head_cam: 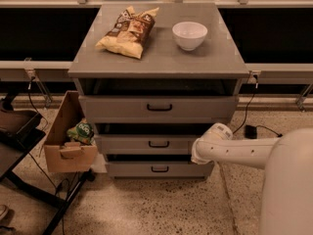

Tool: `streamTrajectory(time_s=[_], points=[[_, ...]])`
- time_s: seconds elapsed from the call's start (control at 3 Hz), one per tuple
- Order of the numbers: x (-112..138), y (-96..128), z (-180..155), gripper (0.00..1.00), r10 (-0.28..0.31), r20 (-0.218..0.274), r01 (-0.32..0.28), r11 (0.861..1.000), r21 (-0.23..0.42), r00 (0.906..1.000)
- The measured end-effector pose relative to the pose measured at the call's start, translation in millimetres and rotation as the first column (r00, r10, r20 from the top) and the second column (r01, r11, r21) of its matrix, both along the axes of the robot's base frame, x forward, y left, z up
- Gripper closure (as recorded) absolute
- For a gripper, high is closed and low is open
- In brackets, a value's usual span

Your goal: Close middle drawer

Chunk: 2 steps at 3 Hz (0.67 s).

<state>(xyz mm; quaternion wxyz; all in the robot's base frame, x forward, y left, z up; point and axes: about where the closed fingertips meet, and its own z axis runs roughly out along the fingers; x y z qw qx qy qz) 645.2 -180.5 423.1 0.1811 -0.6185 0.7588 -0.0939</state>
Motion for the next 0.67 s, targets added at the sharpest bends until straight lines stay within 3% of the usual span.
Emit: streamTrajectory(time_s=[0.33,0.67], points=[[-44.8,9.5,34.6,0.98,0.069,-0.008,-0.069,0.996,-0.051,0.9976],[-109.5,10.4,82.3,1.00,0.106,-0.053,-0.113,0.982,-0.149,0.9929]])
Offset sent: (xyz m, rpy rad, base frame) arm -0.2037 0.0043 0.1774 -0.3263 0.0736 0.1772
